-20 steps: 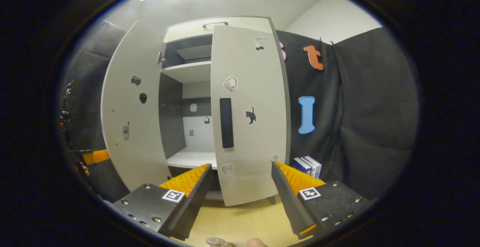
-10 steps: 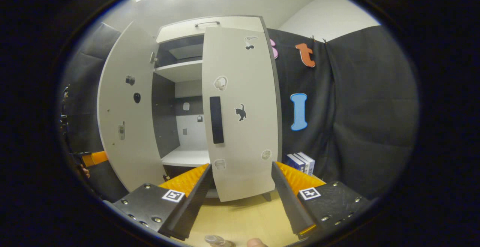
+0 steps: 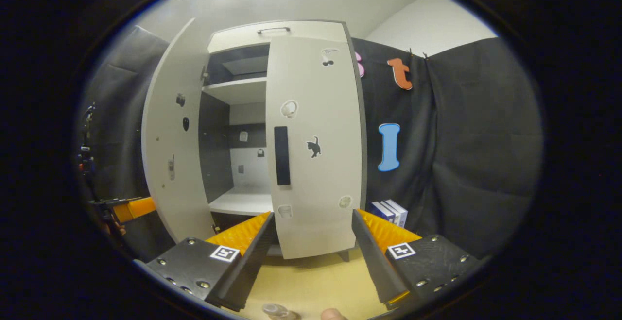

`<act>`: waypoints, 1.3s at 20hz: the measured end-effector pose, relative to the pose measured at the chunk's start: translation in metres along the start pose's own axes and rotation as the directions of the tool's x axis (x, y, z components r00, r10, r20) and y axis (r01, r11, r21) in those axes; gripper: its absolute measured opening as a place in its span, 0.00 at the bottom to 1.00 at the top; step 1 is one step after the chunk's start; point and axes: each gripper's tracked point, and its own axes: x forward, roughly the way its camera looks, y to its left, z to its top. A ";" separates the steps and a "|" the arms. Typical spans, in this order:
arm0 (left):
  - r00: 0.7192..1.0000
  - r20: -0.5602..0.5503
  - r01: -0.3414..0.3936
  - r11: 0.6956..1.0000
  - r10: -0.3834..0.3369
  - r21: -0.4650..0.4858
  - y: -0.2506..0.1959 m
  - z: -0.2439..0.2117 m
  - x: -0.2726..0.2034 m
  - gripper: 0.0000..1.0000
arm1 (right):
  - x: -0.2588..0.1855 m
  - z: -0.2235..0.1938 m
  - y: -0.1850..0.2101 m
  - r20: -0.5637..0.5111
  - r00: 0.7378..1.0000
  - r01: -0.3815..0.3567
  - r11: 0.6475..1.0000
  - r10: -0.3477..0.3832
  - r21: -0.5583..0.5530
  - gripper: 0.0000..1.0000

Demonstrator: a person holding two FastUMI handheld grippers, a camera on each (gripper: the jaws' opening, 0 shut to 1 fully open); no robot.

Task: Grasp the bottle in the cabinet with the left hand and place it on the coaster, then close the right door with the right hand and the left door with the left hand.

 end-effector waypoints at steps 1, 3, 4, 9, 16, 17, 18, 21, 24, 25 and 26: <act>1.000 -0.003 0.017 1.000 -0.017 0.006 -0.007 -0.001 0.003 0.95 | -0.001 0.001 -0.003 0.001 1.000 0.008 1.000 -0.008 0.002 0.95; 0.999 -0.003 0.050 0.998 -0.050 0.023 -0.020 -0.001 0.012 0.95 | -0.001 0.001 -0.009 0.002 1.000 0.023 1.000 -0.023 0.006 0.95; 0.998 -0.002 0.065 0.997 -0.065 0.029 -0.026 -0.002 0.017 0.95 | -0.001 0.000 -0.010 0.001 1.000 0.027 1.000 -0.027 0.008 0.95; 0.984 -0.030 0.178 0.983 -0.177 0.052 -0.056 -0.011 0.030 0.94 | -0.004 -0.003 -0.010 0.001 0.999 0.034 0.999 -0.034 0.008 0.95; 0.970 -0.060 0.240 0.966 -0.234 0.102 -0.090 -0.020 0.045 0.94 | -0.004 -0.002 -0.022 0.008 0.998 0.066 0.998 -0.066 -0.004 0.95; 0.969 -0.062 0.246 0.964 -0.240 0.099 -0.093 -0.020 0.046 0.94 | -0.004 -0.003 -0.024 0.006 0.997 0.073 0.997 -0.073 -0.001 0.95; 0.968 -0.064 0.250 0.963 -0.245 0.096 -0.095 -0.021 0.047 0.94 | -0.003 -0.002 -0.027 0.005 0.997 0.078 0.997 -0.078 0.004 0.95; 0.966 -0.078 0.252 0.964 -0.245 0.091 -0.099 -0.023 0.053 0.94 | 0.000 0.000 -0.035 0.002 0.996 0.092 0.996 -0.092 0.006 0.95; 0.965 -0.085 0.254 0.963 -0.247 0.093 -0.105 -0.024 0.058 0.95 | 0.001 0.001 -0.044 0.004 0.994 0.109 0.994 -0.109 -0.003 0.95; 0.966 -0.082 0.253 0.963 -0.246 0.096 -0.106 -0.023 0.059 0.95 | 0.002 0.002 -0.047 0.003 0.994 0.110 0.994 -0.110 -0.003 0.95; 0.966 -0.080 0.252 0.963 -0.245 0.096 -0.107 -0.023 0.059 0.95 | 0.003 0.002 -0.049 0.001 0.994 0.112 0.994 -0.112 -0.004 0.95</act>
